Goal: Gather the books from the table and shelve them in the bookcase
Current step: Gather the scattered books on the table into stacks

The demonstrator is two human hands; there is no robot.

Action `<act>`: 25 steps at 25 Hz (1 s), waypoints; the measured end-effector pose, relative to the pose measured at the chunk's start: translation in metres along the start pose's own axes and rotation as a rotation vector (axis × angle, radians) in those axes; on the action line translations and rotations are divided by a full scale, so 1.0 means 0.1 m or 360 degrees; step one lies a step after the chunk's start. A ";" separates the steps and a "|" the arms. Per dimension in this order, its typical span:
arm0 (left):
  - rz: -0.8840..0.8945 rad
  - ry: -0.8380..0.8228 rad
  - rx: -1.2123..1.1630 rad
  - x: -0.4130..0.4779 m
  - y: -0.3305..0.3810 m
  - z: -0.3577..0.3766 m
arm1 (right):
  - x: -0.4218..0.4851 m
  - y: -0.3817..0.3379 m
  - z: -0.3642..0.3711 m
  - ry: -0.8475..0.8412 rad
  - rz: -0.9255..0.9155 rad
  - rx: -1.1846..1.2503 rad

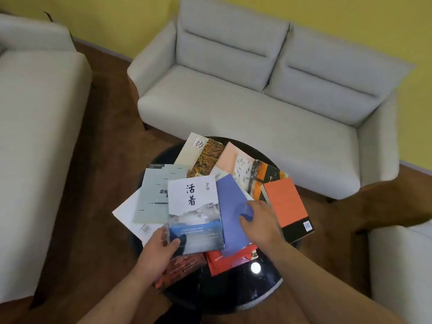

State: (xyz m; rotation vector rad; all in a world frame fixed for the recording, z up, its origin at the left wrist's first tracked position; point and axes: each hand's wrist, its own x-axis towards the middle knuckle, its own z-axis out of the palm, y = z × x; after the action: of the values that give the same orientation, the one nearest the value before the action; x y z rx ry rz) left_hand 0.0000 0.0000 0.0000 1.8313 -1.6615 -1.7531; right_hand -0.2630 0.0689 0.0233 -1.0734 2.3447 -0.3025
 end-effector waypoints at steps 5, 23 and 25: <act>-0.0275 0.0065 -0.0091 0.39 0.07 0.09 | 0.44 0.03 0.08 -0.0110 0.0279 0.0053; -0.0092 0.0013 0.0089 0.31 0.24 0.77 | 0.47 0.24 0.00 -0.0475 0.0110 0.0335; -0.0105 0.0002 0.0125 0.32 0.30 0.84 | 0.49 0.25 -0.01 -0.0530 0.0093 0.0202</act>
State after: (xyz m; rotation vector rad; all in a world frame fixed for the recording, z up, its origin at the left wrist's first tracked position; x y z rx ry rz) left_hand -0.0903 0.0127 -0.0272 1.9419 -1.7121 -1.7345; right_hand -0.3058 0.0482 -0.0049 -0.9147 2.0278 -0.2277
